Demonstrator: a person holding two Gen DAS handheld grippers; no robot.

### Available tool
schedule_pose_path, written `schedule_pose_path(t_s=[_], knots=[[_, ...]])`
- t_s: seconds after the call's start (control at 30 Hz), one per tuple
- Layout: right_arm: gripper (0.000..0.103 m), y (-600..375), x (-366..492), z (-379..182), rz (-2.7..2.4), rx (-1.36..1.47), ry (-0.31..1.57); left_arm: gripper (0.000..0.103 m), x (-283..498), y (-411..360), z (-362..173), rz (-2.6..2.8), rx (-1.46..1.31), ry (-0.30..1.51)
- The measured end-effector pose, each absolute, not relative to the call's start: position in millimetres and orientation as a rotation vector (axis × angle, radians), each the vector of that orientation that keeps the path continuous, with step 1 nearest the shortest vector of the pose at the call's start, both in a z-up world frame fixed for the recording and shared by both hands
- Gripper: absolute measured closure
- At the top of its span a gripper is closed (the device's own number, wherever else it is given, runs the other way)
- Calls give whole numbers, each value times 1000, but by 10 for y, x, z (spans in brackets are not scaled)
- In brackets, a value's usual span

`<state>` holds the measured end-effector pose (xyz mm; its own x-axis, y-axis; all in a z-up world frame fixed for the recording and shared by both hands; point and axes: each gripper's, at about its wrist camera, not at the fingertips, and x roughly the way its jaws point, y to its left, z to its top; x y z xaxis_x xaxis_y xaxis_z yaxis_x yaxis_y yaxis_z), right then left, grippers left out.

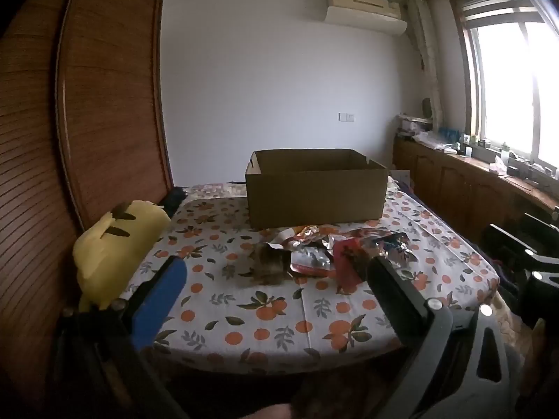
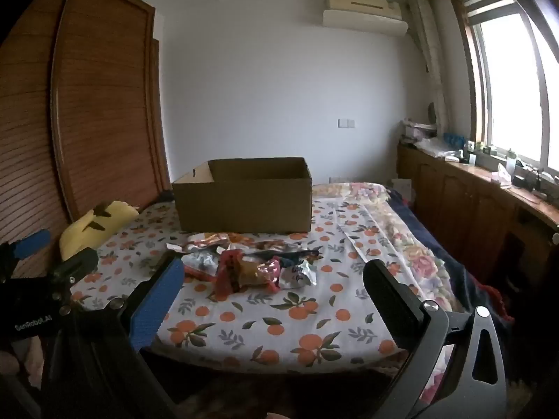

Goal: Organize snacks

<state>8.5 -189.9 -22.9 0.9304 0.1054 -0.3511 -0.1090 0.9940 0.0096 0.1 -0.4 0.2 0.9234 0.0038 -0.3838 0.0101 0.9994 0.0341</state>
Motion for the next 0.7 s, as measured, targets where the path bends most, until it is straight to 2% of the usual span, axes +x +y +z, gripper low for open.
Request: schedule_pose_path(t_s=[0.7], knots=[[0,-1919,94,-238,108,7,365,0,-1,2,4,-1,29,390]])
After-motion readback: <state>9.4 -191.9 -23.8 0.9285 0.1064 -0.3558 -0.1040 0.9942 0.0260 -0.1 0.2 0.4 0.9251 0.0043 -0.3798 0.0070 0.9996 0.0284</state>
